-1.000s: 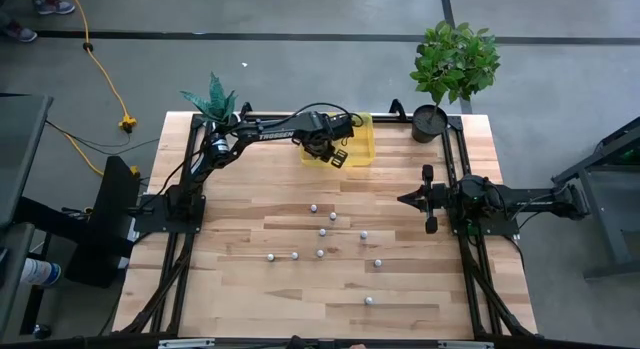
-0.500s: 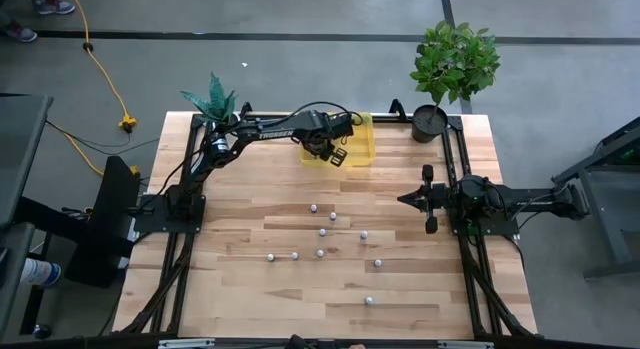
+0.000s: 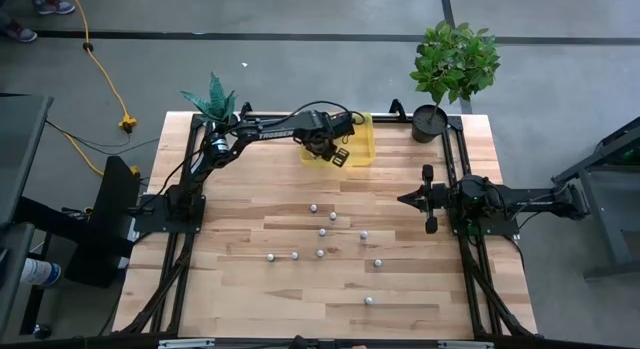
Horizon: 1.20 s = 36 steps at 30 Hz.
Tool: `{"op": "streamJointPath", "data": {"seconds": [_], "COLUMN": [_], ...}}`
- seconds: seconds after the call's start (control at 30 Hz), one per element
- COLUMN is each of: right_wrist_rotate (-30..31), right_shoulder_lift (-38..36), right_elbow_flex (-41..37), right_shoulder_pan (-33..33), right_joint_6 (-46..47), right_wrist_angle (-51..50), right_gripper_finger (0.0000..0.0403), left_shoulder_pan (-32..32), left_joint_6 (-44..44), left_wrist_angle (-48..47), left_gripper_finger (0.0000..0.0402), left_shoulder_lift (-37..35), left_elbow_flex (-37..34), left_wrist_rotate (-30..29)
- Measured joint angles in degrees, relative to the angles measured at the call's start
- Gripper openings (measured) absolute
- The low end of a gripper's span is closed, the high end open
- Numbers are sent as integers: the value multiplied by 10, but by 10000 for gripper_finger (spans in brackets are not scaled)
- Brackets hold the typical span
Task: Pick & Place food coloring
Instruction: Put the small purple food coloring bottle into the yellow bin
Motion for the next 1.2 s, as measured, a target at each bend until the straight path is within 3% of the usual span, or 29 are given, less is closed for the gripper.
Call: {"op": "streamJointPath", "data": {"seconds": [0.37, 0.6, 0.8, 1.0, 1.2], "right_wrist_rotate": [0, 0, 0, 0, 0], "right_shoulder_lift": [0, 0, 0, 0, 0], "right_elbow_flex": [0, 0, 0, 0, 0], "right_shoulder_pan": [0, 0, 0, 0, 0], "right_joint_6": [0, 0, 0, 0, 0], "right_wrist_angle": [0, 0, 0, 0, 0], "right_gripper_finger": [0, 0, 0, 0, 0], "left_shoulder_pan": [-4, -31, -74, -109, -143], "left_joint_6": [34, 54, 60, 70, 88], "left_wrist_angle": [-38, -106, -195, -276, -262], "left_gripper_finger": [97, 97, 97, 97, 97], "left_shoulder_lift": [0, -27, -84, -128, -219], "left_elbow_flex": [63, 132, 133, 127, 21], "left_wrist_rotate": [5, -25, -68, -65, -27]}}
